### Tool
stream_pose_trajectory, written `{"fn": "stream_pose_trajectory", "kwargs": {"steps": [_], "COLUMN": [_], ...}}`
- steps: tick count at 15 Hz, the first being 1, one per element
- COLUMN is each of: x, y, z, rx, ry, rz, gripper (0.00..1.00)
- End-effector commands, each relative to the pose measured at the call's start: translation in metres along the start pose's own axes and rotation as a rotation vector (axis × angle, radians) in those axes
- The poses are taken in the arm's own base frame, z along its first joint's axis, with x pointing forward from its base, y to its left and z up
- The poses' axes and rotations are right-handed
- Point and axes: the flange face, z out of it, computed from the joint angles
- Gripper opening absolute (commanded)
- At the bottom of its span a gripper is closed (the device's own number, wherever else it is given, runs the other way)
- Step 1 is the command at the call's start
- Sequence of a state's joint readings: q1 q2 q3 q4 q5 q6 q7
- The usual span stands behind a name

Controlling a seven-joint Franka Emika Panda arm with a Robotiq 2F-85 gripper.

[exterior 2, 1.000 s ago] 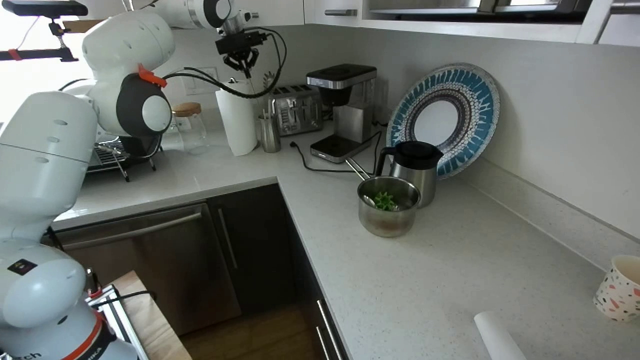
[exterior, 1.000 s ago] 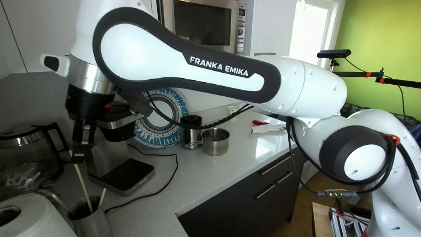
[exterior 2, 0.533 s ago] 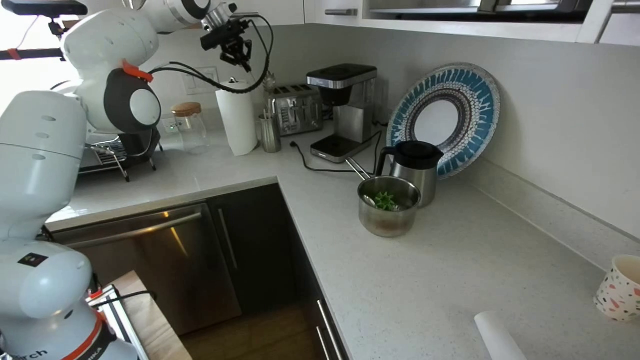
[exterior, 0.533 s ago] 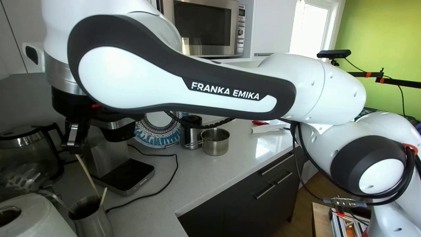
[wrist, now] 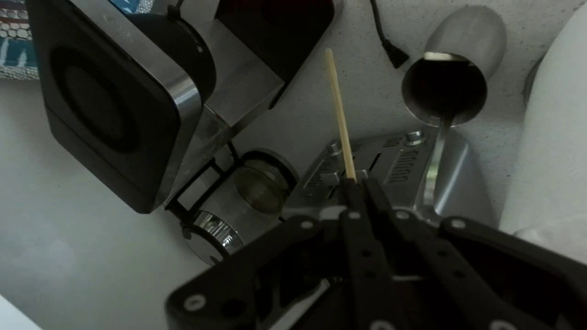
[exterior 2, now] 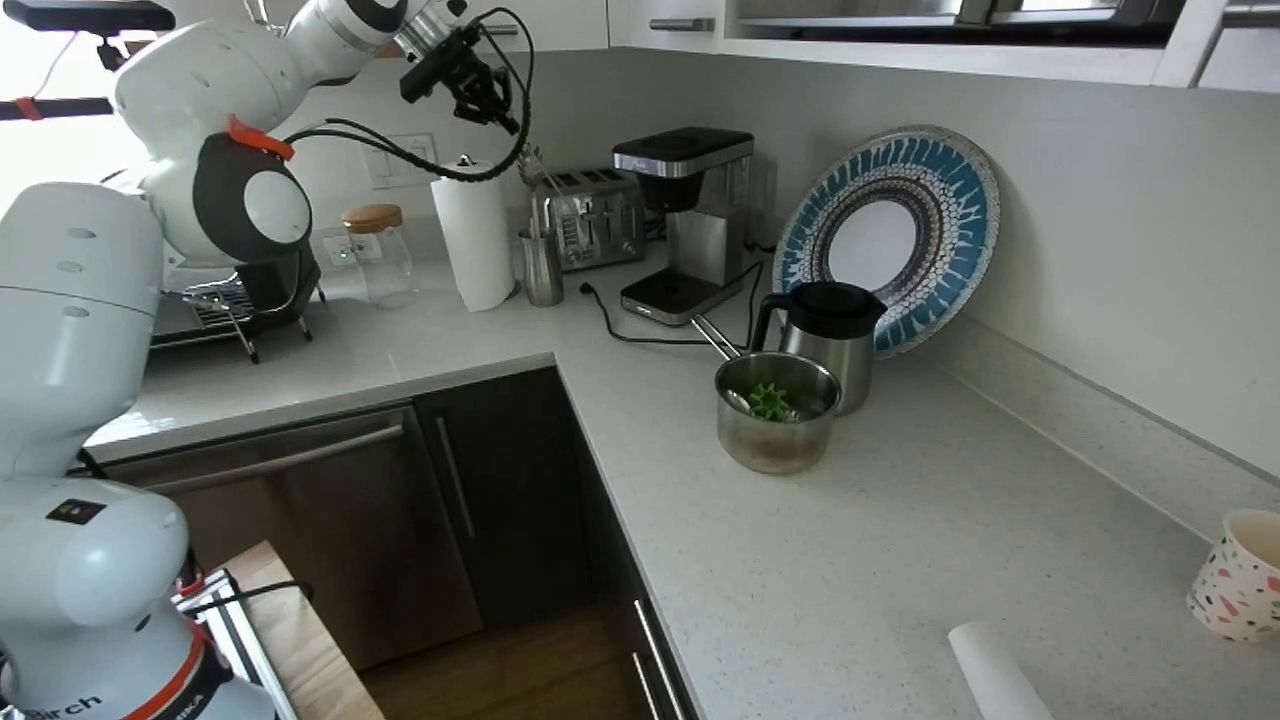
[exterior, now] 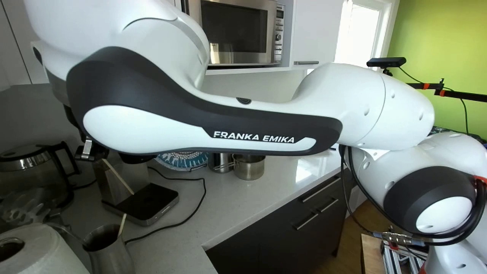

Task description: Take the chapstick out of the cup then put it on the coffee maker

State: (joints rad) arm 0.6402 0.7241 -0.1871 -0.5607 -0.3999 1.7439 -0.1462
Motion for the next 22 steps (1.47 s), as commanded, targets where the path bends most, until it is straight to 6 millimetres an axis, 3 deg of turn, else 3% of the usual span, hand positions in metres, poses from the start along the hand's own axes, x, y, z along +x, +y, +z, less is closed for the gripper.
{"fn": "stream_pose_trajectory", "kwargs": {"steps": [1,6,7,9,10,15,19,22], "x": [-0.004,-0.014,-0.011,-0.014,-0.024,-0.049,-0.064,-0.081], "y": [0.007,0.025,0.021,0.025,0.027,0.013,0.007,0.012], "z": [0.016,0.058,0.042,0.056,0.060,0.043,0.013,0.002], "rx": [-0.079,-0.038,-0.064,-0.065,-0.104,-0.178,-0.354,-0.466], "ry": [-0.043,-0.076,-0.071,-0.083,-0.175,-0.389,-0.509,-0.634], "rz": [0.084,0.089,0.100,0.100,0.187,0.335,0.382,0.369], "gripper": [0.01,0.01,0.05,0.01,0.01,0.01,0.01,0.01]}}
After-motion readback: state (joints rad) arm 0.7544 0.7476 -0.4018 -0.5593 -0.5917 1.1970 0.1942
